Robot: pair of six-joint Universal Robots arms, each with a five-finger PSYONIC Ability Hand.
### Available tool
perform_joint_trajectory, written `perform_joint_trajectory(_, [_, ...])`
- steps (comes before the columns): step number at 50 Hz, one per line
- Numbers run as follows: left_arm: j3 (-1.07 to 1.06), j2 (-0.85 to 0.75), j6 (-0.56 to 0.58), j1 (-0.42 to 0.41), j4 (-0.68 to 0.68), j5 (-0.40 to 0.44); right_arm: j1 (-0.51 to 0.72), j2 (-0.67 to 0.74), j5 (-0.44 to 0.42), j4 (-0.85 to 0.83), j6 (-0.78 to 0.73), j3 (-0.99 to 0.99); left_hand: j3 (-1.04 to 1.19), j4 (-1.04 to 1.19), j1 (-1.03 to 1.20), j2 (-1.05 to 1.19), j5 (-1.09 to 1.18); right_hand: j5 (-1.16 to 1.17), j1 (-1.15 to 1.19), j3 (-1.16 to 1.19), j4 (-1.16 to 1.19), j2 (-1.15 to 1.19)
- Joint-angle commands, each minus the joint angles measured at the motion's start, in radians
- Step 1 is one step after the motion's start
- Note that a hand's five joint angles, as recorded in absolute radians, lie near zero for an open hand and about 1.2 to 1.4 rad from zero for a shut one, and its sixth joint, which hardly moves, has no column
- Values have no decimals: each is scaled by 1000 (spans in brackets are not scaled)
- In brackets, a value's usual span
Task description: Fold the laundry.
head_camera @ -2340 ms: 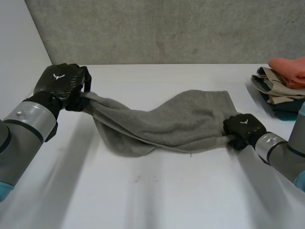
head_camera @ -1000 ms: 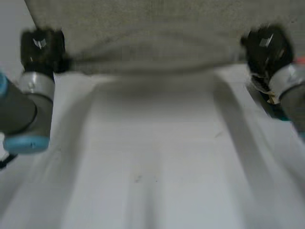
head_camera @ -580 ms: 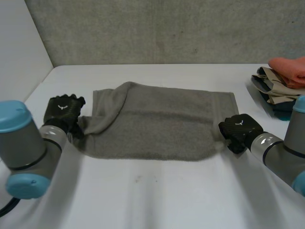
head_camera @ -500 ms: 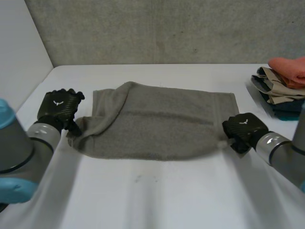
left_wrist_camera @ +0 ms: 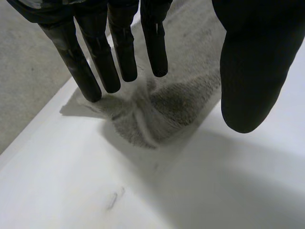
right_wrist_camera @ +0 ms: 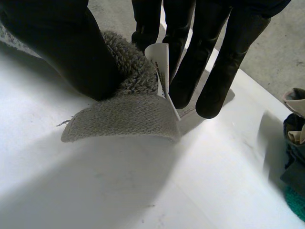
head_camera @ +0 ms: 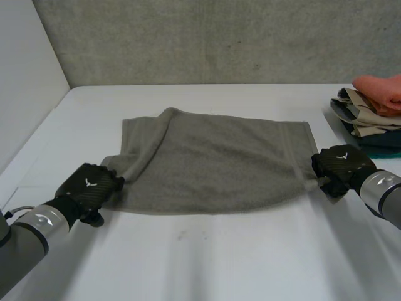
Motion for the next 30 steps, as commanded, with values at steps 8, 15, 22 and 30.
perform_joint_trajectory(8, [48, -133, 22, 0, 178, -11, -1, 6, -2, -2, 0, 12, -82, -78, -82, -81, -73, 227, 414, 208, 209, 225])
perform_joint_trajectory(15, [77, -211, 108, 9, 212, -16, -5, 6, -1, -2, 0, 11, -73, -70, -73, -72, -64, 227, 414, 208, 209, 225])
perform_joint_trajectory(22, [77, -237, 176, 23, 210, -16, -6, 7, 2, -5, 0, 7, -29, -26, -29, -28, -20, 227, 414, 208, 209, 225])
perform_joint_trajectory(30, [82, -245, 176, 31, 210, -8, -6, 10, 1, -6, 0, 6, 3, 7, 3, 4, 12, 227, 414, 208, 209, 225])
